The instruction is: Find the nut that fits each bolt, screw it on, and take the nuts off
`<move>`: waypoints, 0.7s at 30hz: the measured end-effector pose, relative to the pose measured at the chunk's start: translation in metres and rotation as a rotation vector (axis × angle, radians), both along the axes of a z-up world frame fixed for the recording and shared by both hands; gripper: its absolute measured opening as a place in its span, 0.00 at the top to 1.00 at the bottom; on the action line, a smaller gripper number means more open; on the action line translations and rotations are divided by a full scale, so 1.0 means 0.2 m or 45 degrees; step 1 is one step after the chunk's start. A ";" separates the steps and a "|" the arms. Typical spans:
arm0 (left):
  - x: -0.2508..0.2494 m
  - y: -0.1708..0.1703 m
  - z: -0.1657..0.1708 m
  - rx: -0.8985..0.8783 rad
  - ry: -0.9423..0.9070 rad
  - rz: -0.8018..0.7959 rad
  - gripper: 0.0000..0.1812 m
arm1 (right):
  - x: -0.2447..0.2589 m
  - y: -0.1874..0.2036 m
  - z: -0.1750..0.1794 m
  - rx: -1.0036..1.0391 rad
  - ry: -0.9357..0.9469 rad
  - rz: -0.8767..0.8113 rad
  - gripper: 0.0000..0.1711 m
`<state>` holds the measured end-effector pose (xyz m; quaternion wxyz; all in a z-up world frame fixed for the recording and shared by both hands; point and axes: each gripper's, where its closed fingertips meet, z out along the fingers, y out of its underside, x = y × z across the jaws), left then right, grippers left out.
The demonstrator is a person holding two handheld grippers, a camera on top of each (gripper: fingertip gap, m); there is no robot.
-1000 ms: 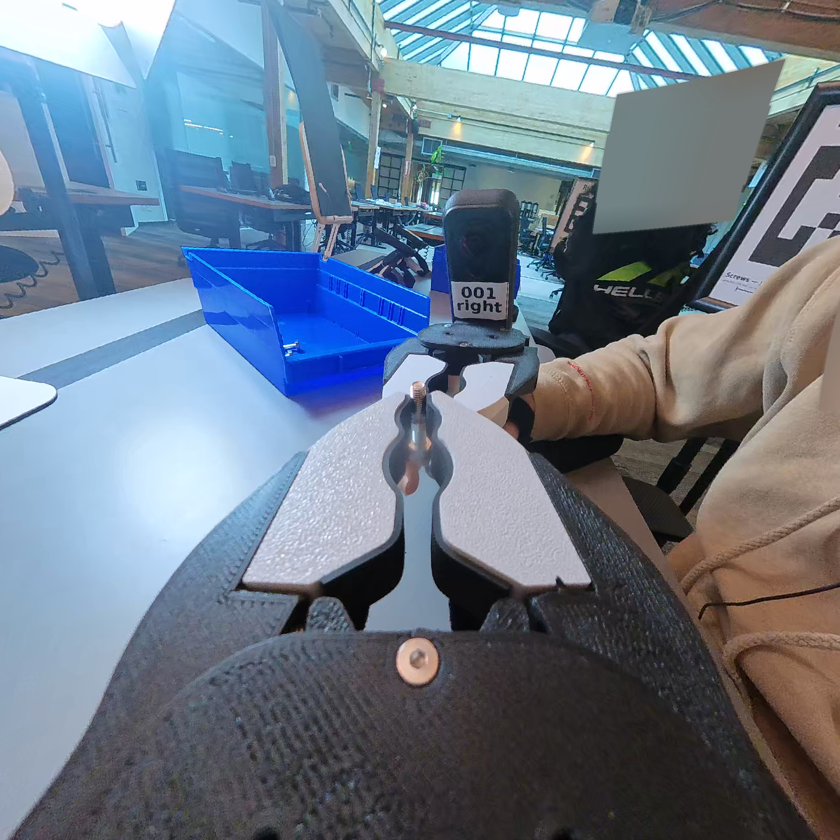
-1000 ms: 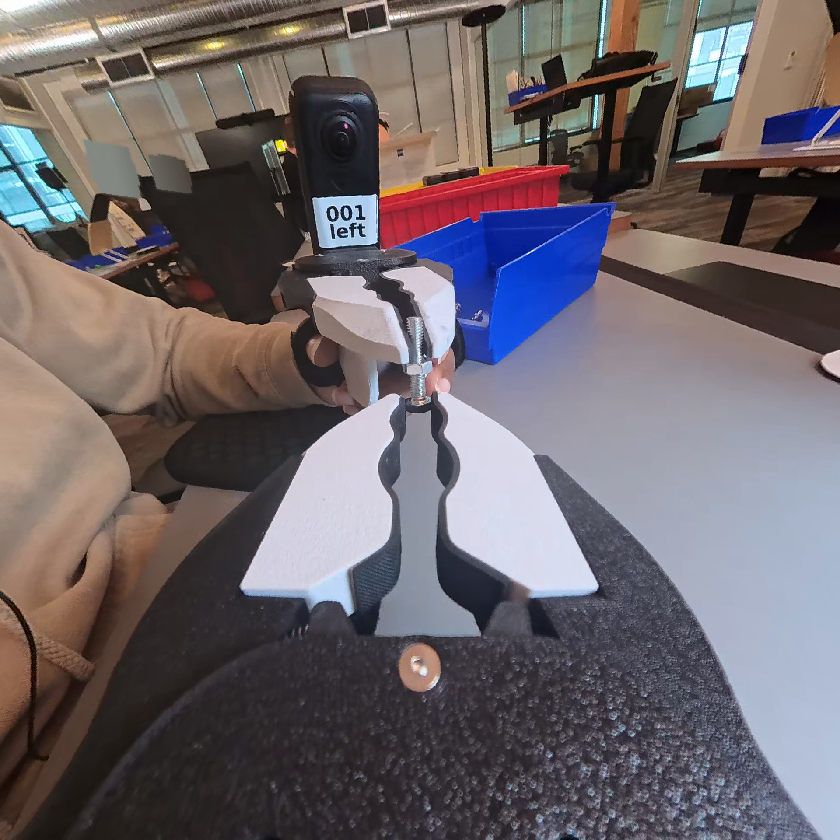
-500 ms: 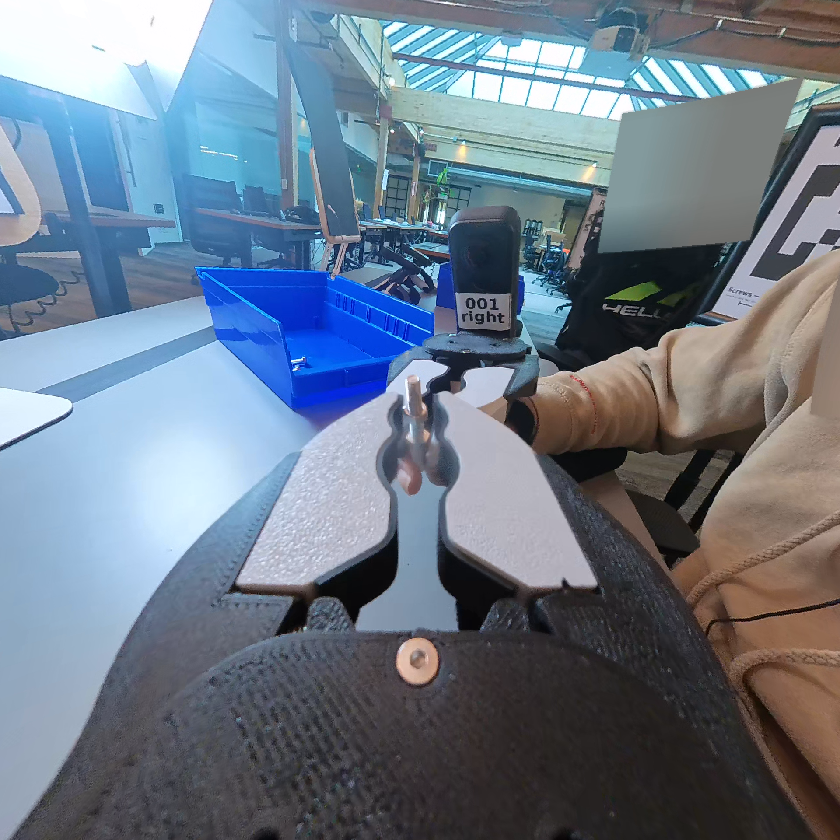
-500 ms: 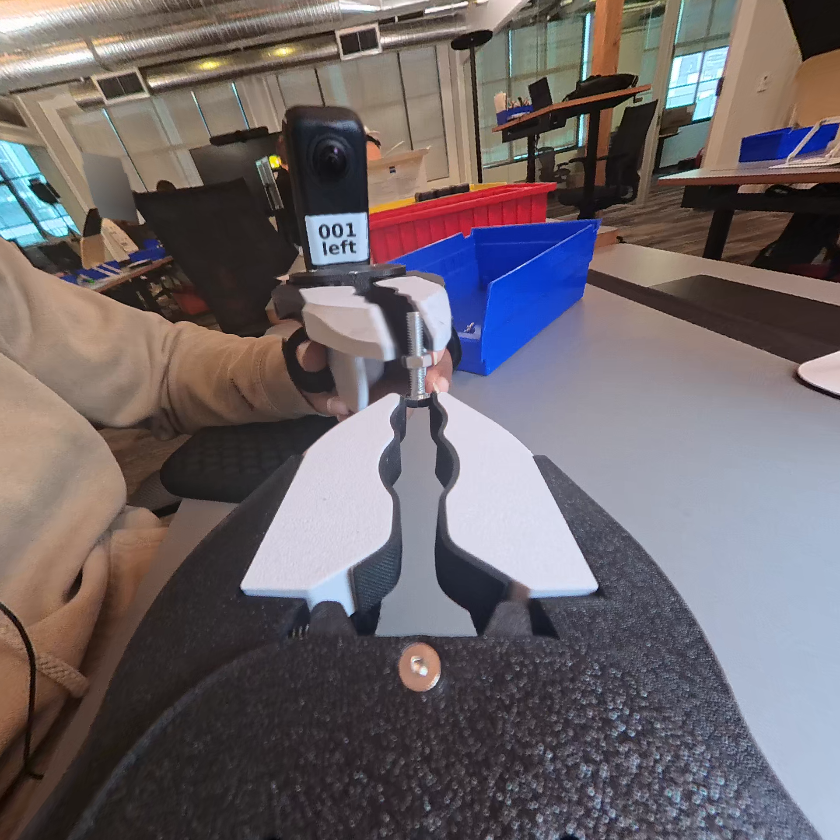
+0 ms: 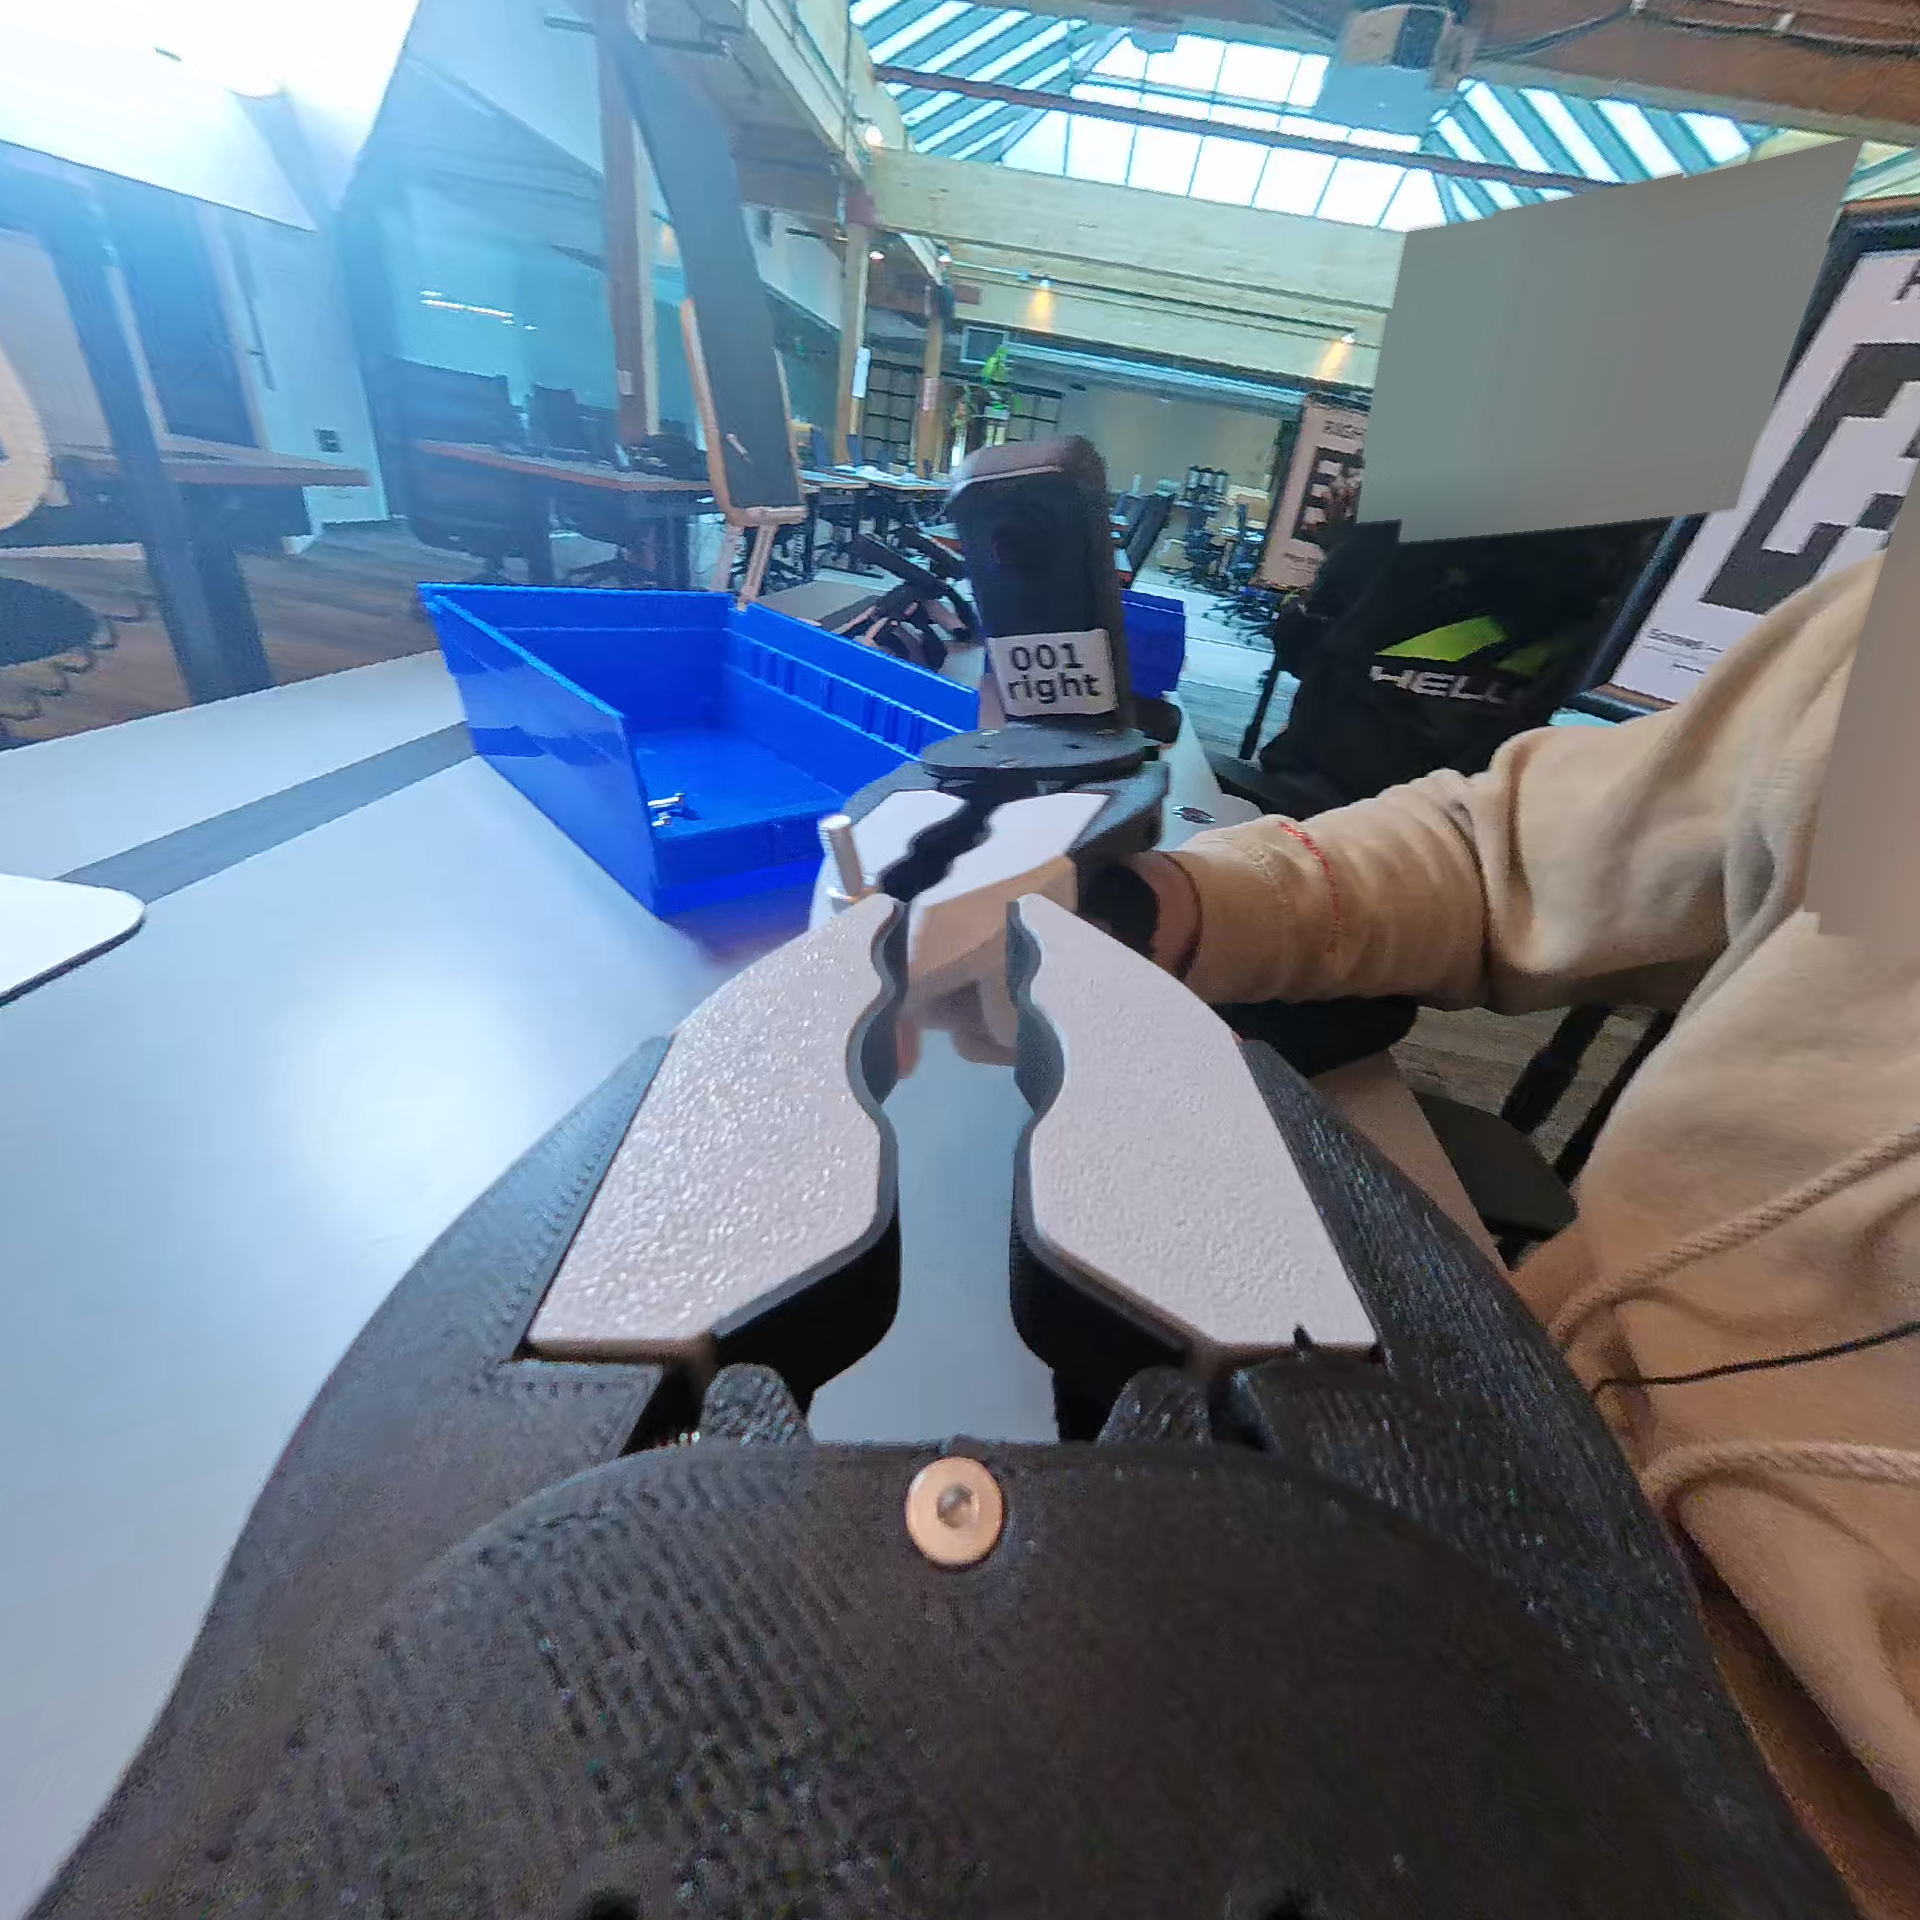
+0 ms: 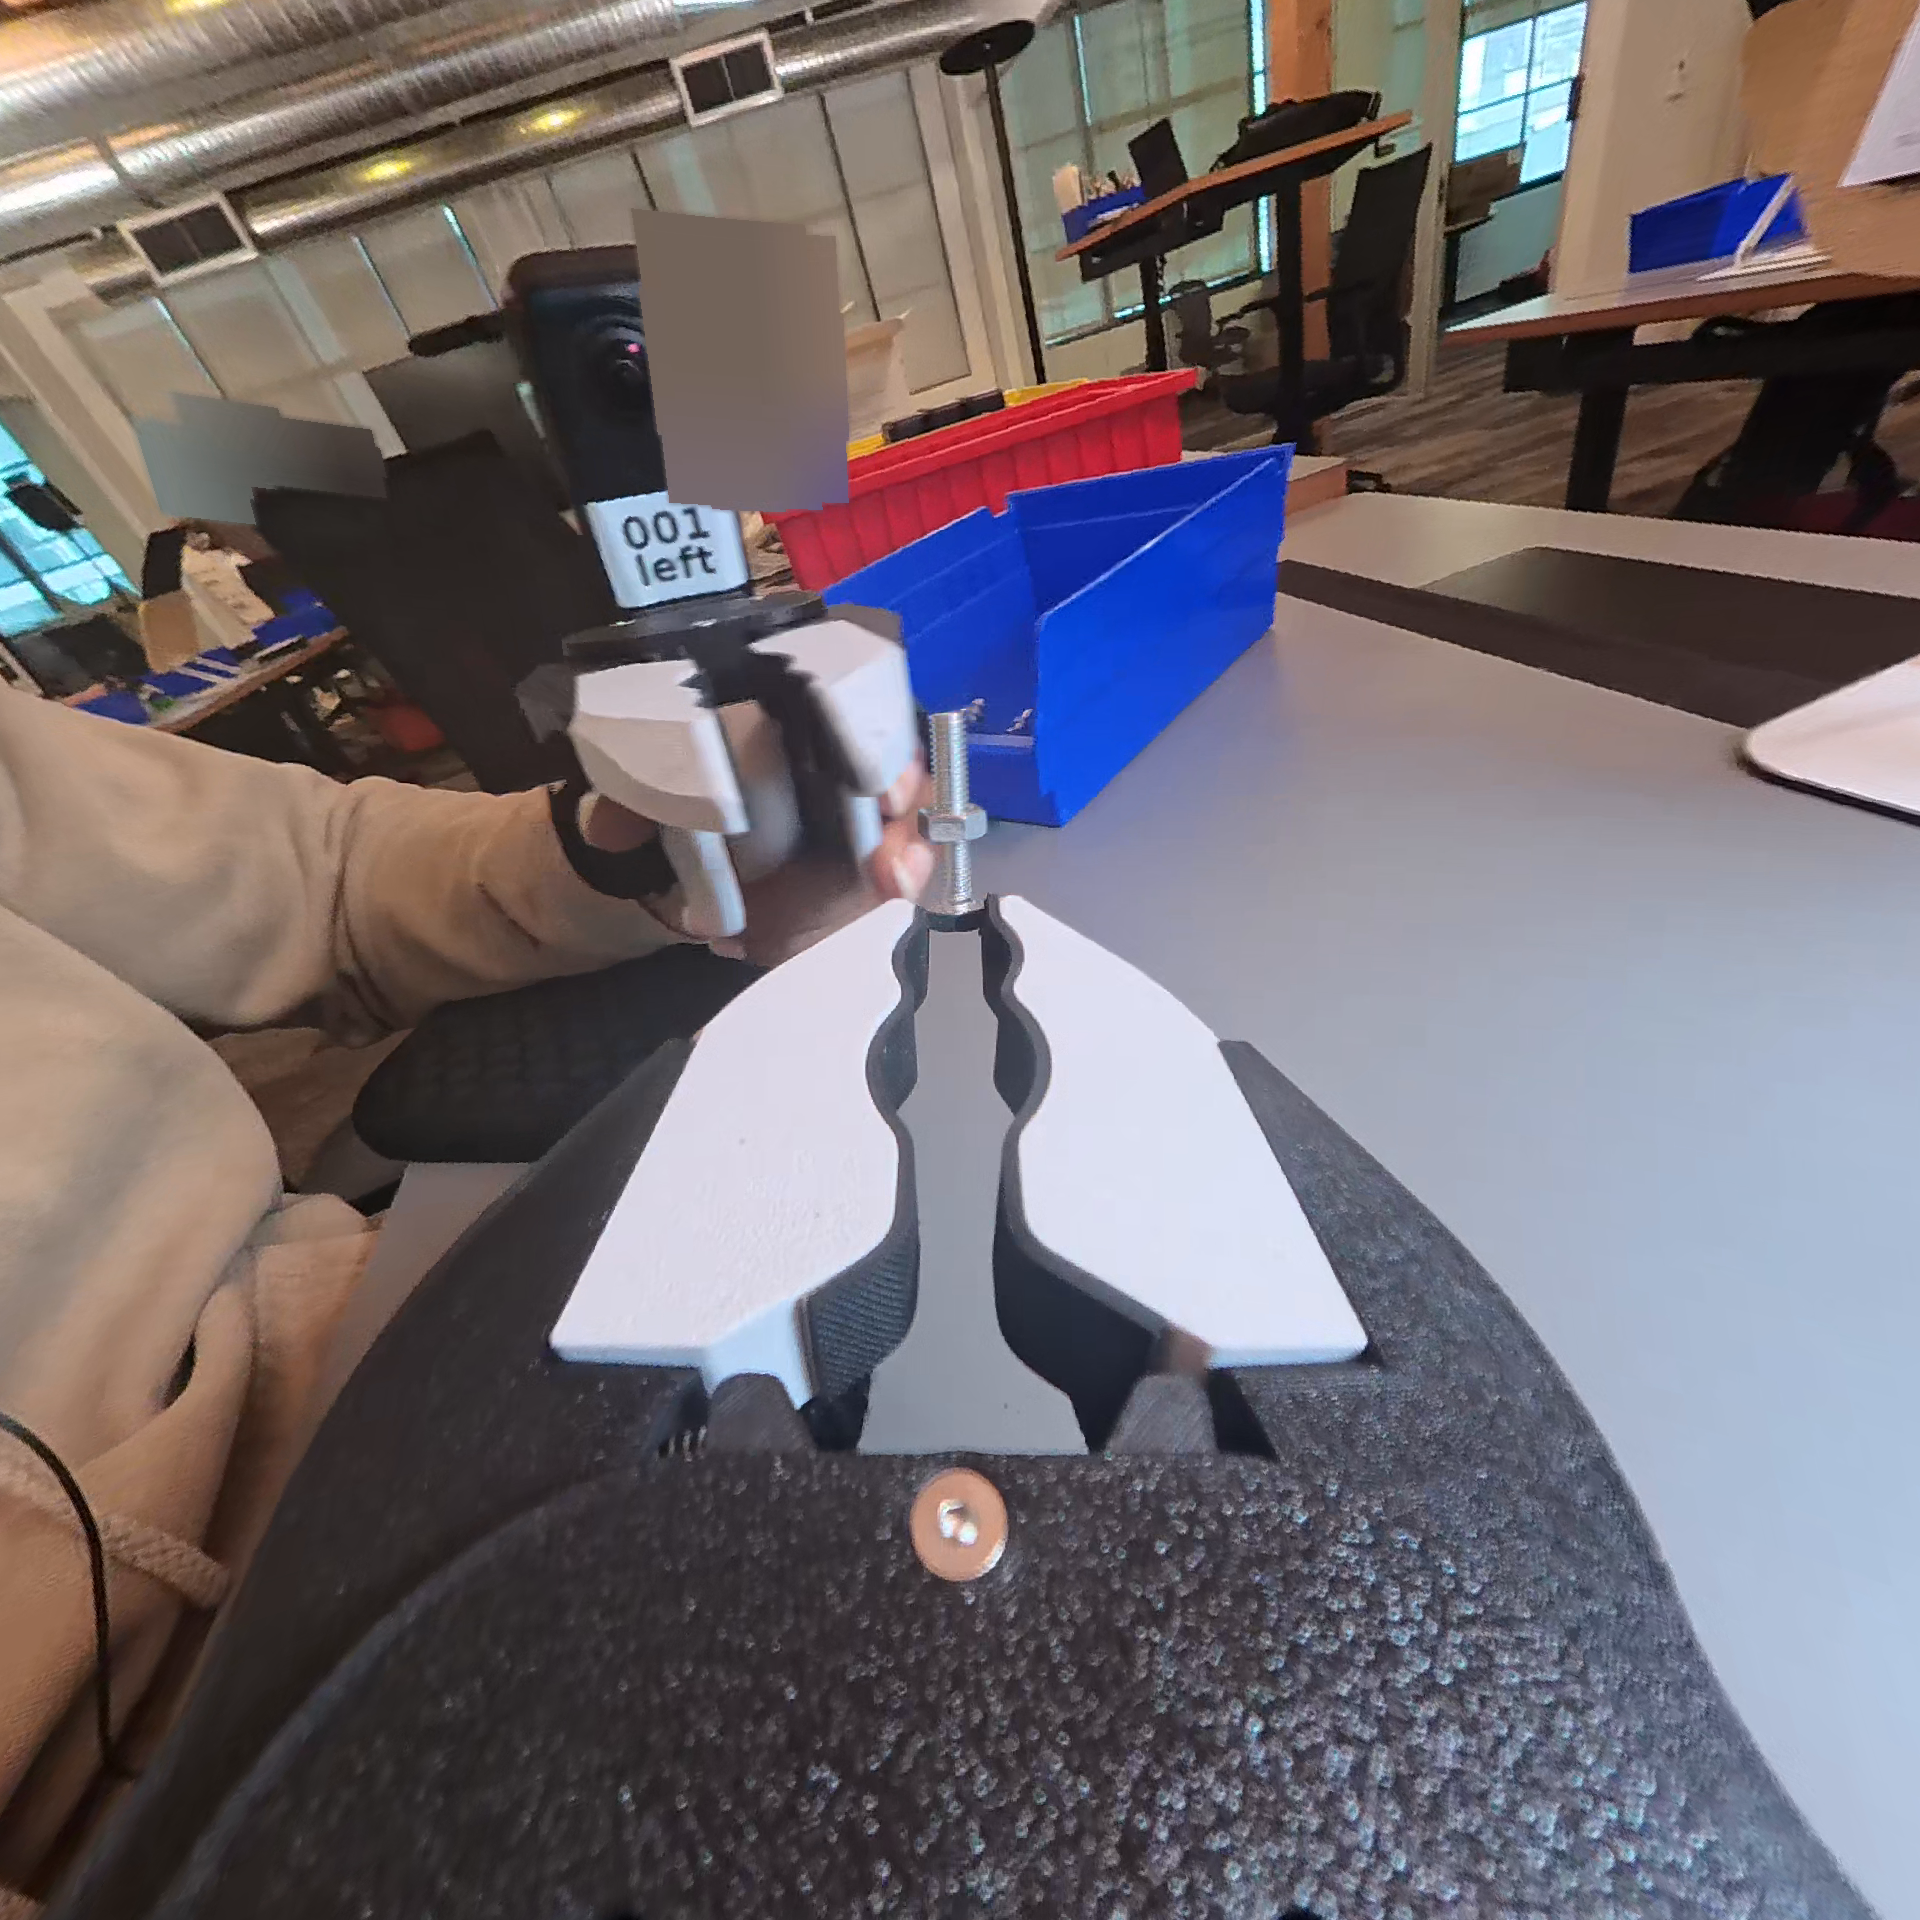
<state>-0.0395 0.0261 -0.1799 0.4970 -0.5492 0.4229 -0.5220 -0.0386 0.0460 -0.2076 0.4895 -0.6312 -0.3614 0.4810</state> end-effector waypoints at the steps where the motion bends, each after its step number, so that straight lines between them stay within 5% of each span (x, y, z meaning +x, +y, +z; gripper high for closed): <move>1: 0.00 0.01 -0.01 -0.011 0.003 0.018 0.87 | -0.02 -0.02 0.00 0.002 -0.007 0.021 0.94; 8: 0.02 0.00 -0.04 0.029 0.067 0.020 0.82 | -0.03 -0.02 -0.03 -0.017 -0.033 0.025 0.94; 12: -0.01 0.01 -0.05 -0.030 0.071 -0.003 0.85 | -0.03 -0.01 -0.03 -0.034 -0.025 0.000 0.94; 13: -0.01 -0.01 -0.05 -0.030 0.063 -0.049 0.95 | -0.02 0.01 -0.03 -0.049 -0.006 -0.018 0.94; 21: 0.01 0.03 -0.05 -0.015 0.051 0.043 0.83 | -0.05 -0.04 0.00 -0.012 0.023 0.036 0.94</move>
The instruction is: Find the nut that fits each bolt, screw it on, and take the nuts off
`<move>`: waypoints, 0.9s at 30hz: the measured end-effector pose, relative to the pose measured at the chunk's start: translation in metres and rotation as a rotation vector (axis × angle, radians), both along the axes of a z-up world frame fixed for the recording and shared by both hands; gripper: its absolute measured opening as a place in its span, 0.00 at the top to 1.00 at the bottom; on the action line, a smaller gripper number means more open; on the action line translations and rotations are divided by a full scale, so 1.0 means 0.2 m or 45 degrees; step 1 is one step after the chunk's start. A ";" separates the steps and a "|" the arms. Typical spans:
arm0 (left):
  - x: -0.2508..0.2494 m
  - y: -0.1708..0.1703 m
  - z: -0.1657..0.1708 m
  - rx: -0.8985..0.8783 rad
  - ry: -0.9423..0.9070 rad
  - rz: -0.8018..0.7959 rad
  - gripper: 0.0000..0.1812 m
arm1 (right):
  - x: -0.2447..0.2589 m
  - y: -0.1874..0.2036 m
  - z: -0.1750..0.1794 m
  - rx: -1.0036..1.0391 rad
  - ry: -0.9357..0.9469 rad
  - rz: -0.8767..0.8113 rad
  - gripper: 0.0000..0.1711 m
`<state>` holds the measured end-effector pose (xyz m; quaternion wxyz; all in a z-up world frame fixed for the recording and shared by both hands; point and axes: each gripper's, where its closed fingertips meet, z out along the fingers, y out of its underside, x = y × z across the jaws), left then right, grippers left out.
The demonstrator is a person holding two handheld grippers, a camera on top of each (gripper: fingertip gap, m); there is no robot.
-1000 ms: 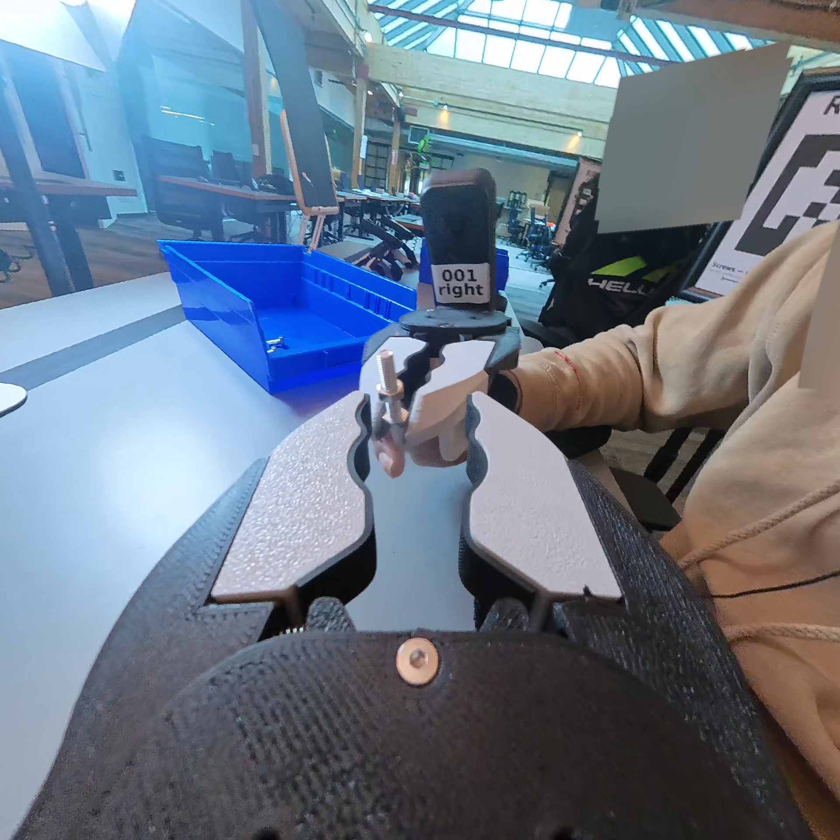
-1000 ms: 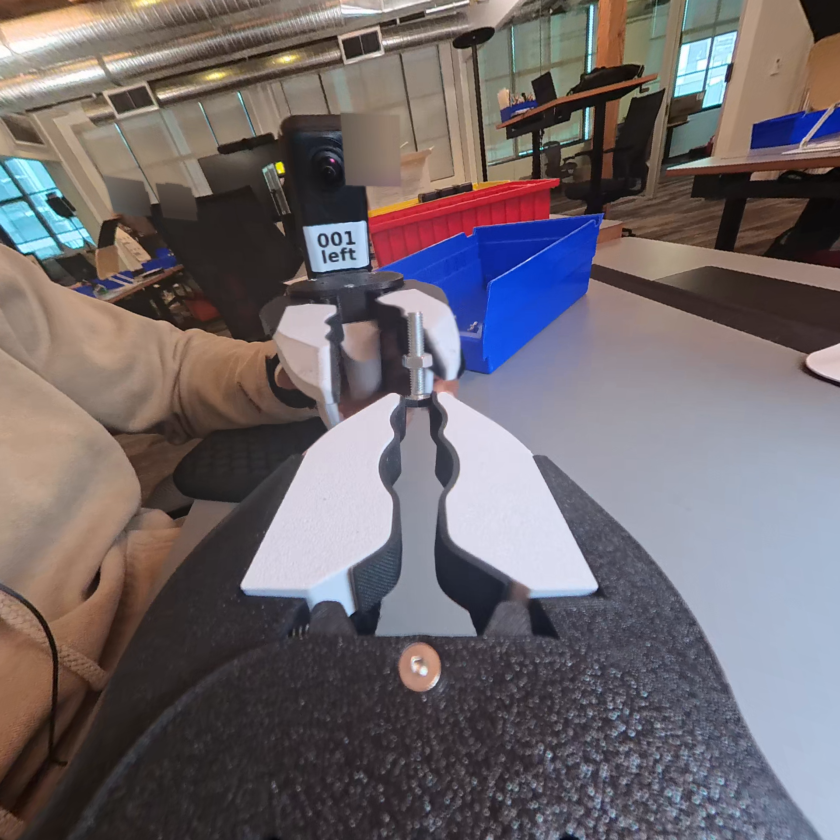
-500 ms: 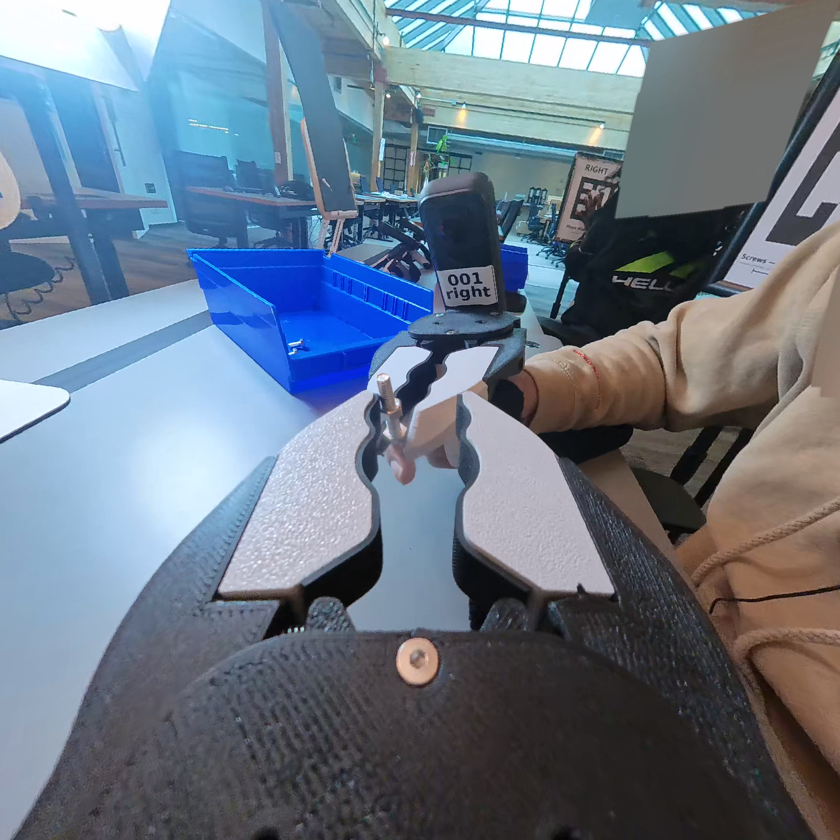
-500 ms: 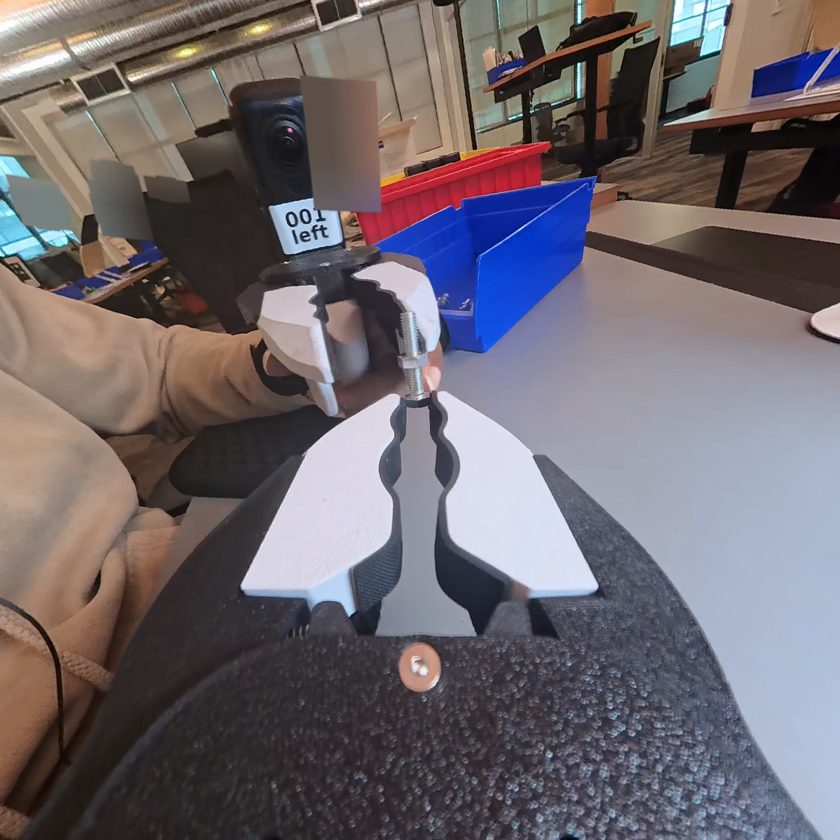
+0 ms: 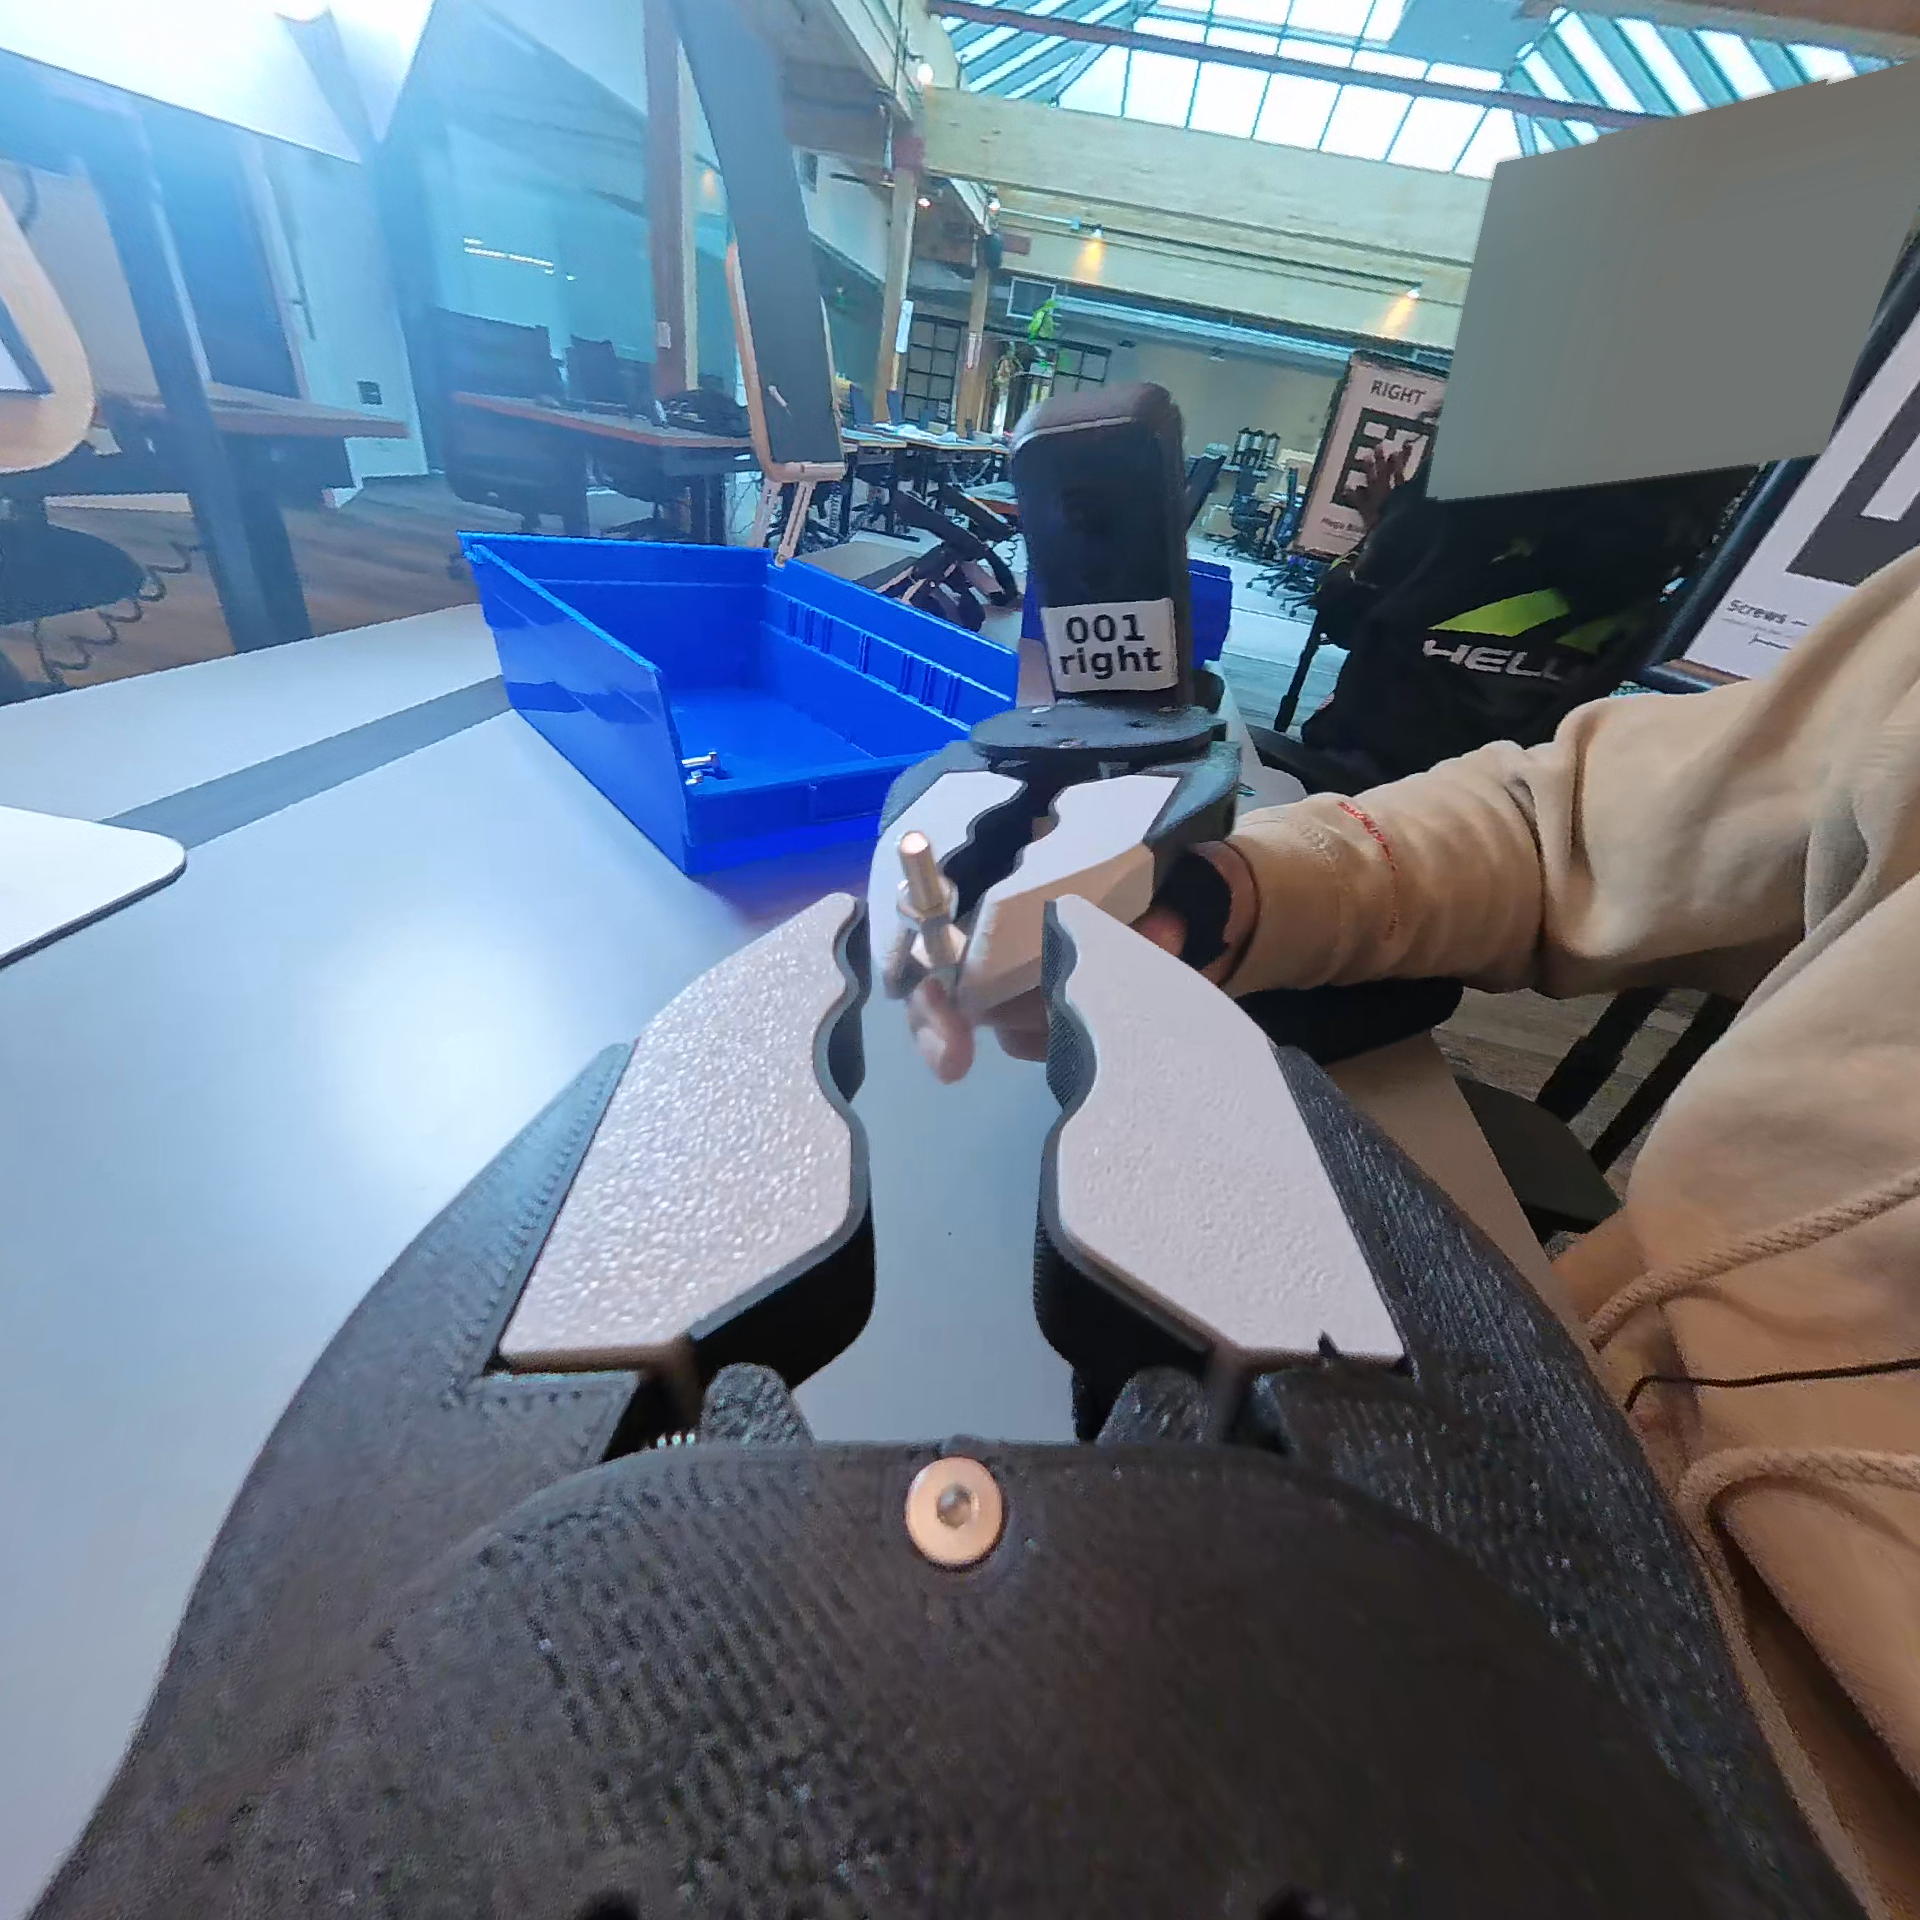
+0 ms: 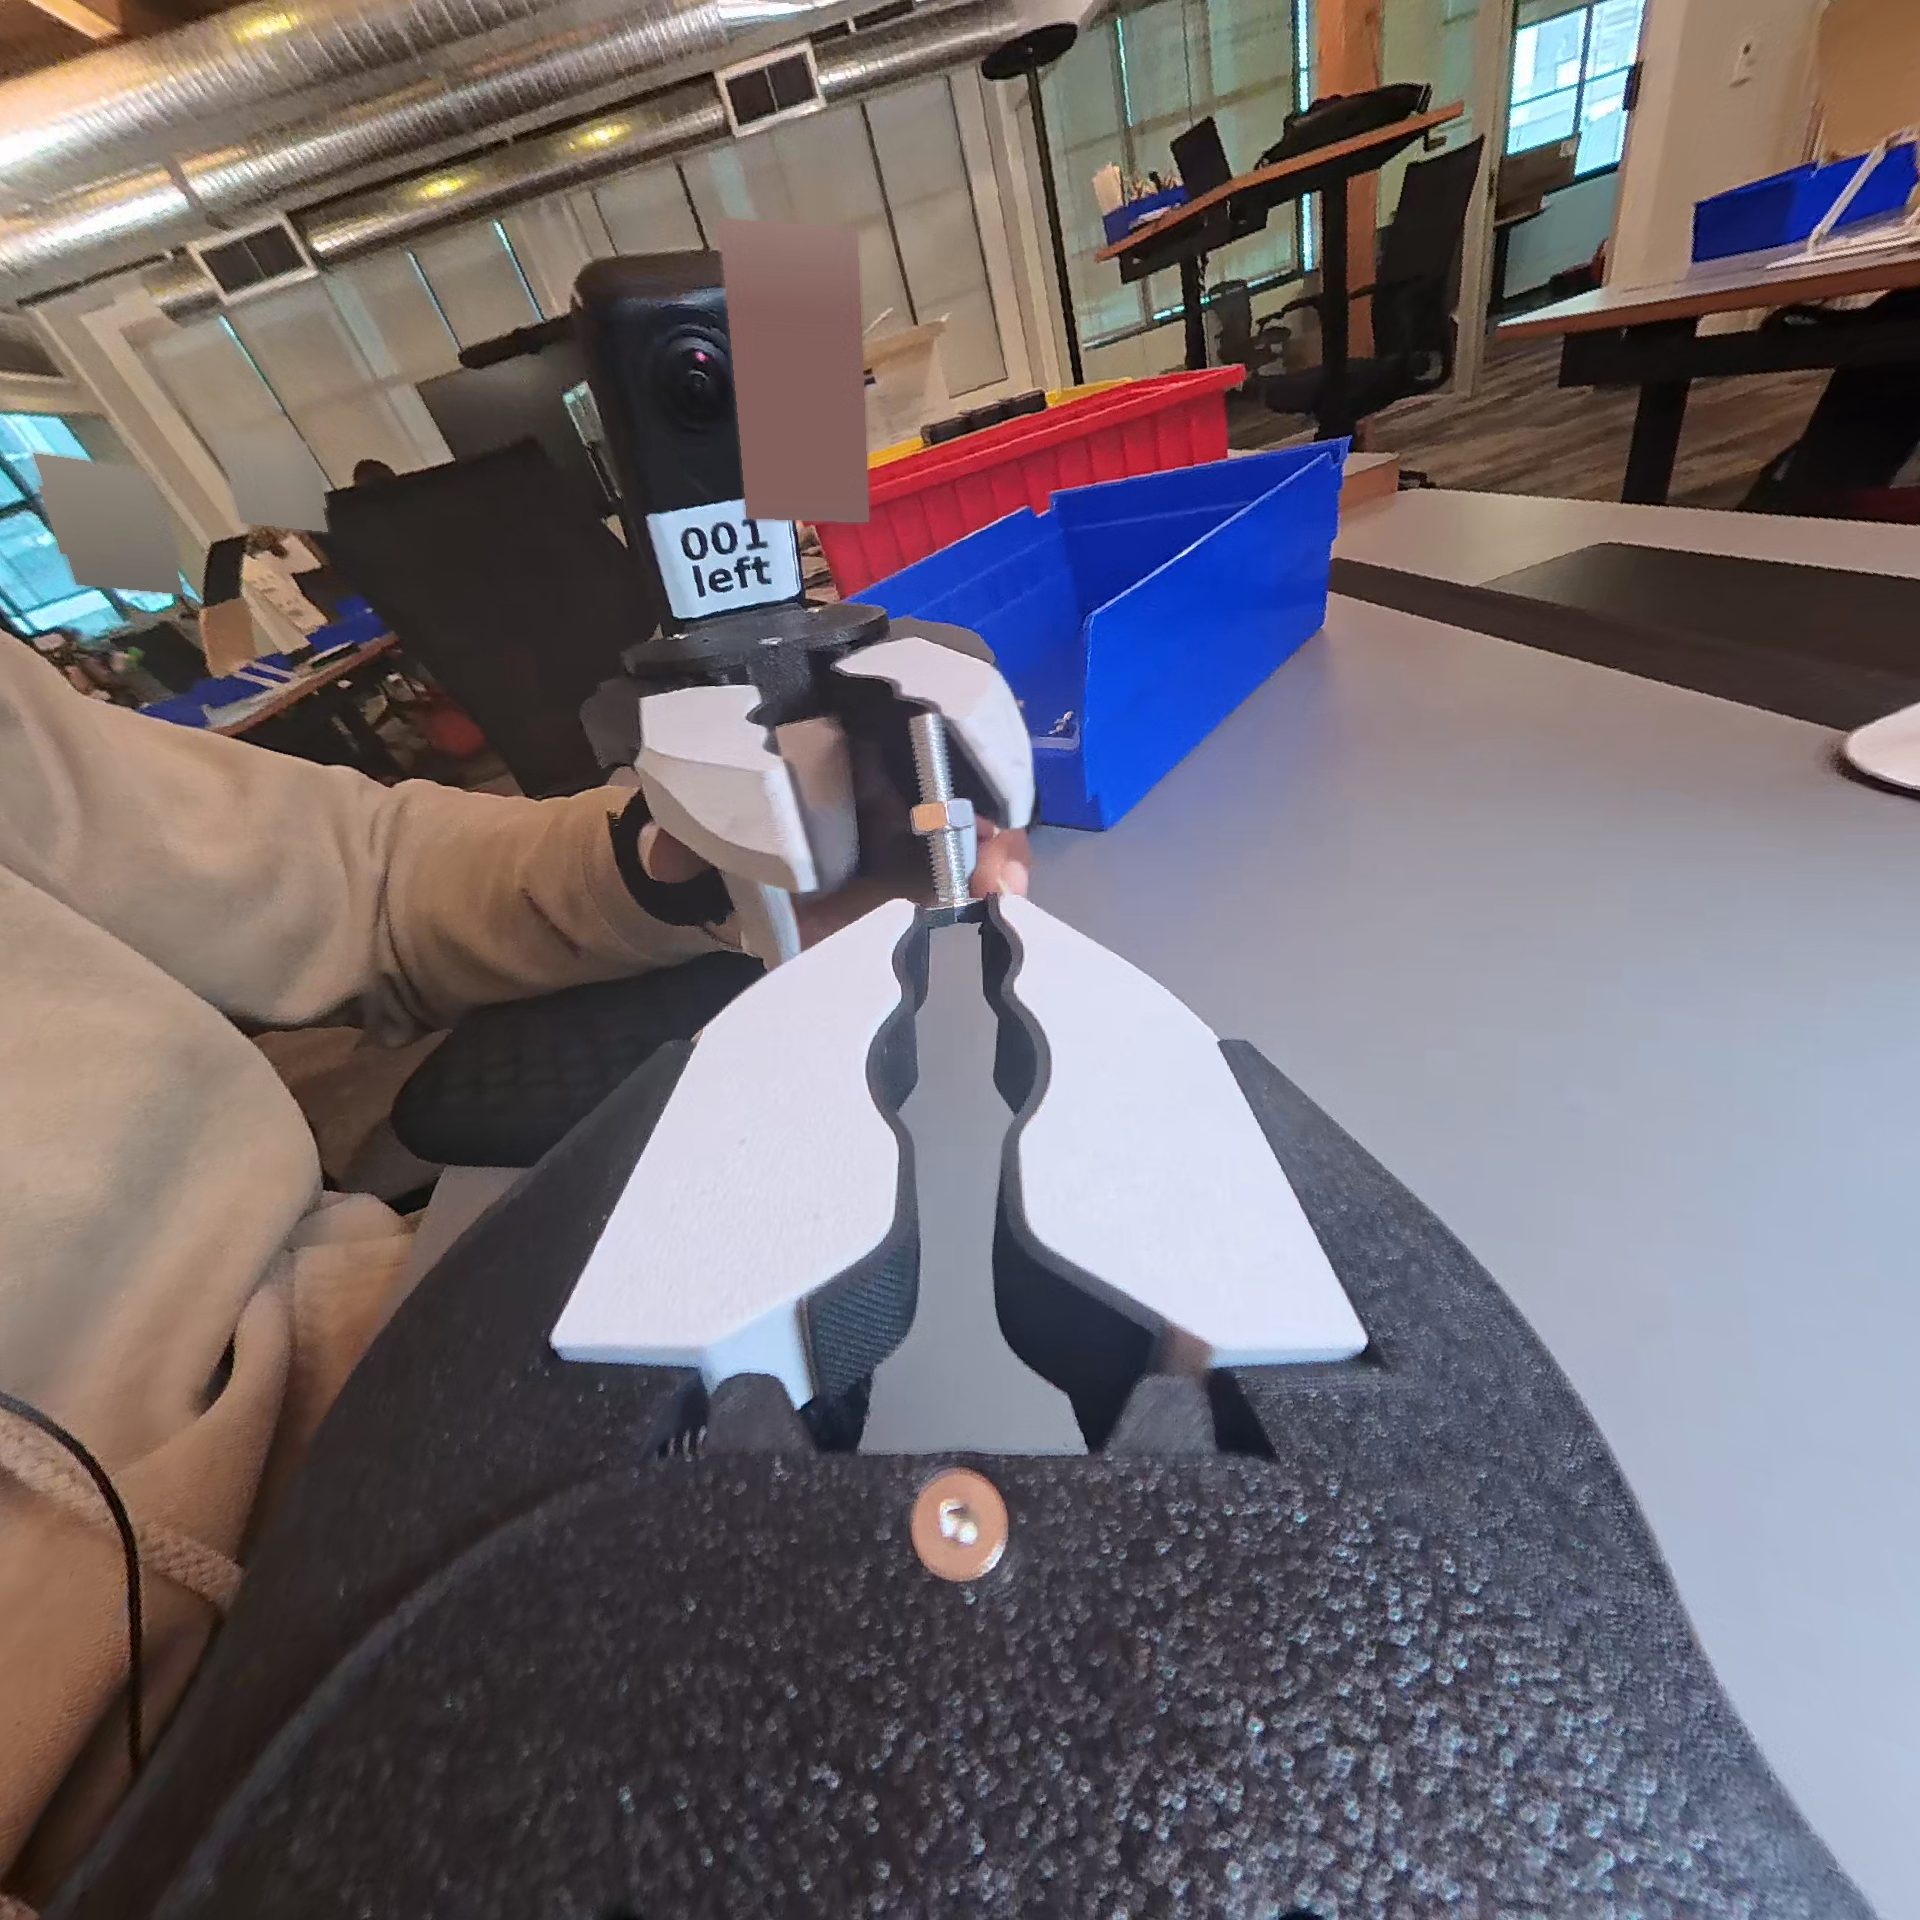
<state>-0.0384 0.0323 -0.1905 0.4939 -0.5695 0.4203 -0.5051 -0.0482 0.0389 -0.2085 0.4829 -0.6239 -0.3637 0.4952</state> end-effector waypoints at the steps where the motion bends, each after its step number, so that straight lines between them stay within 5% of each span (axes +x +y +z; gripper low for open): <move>1: 0.01 -0.02 0.01 0.014 -0.003 -0.019 0.83 | 0.00 0.00 0.00 -0.005 0.006 -0.005 0.94; 4: 0.01 -0.09 0.03 0.045 -0.018 -0.119 0.93 | 0.06 0.07 0.03 -0.029 0.074 -0.083 0.94; 12: 0.00 -0.01 0.04 0.033 -0.041 0.017 0.81 | 0.01 0.00 0.05 -0.005 0.114 0.011 0.94; 16: 0.01 -0.06 0.06 0.069 -0.045 -0.023 0.82 | 0.02 0.01 0.05 -0.002 0.129 -0.024 0.94; 17: 0.01 -0.10 0.07 0.084 -0.052 -0.097 0.93 | 0.04 0.04 0.06 -0.014 0.141 -0.063 0.94; 18: 0.02 -0.12 0.08 0.085 -0.062 -0.117 0.93 | 0.06 0.07 0.06 -0.031 0.161 -0.082 0.94; 27: 0.01 -0.04 0.07 0.084 -0.038 0.021 0.84 | -0.01 -0.02 0.05 0.029 0.154 0.012 0.94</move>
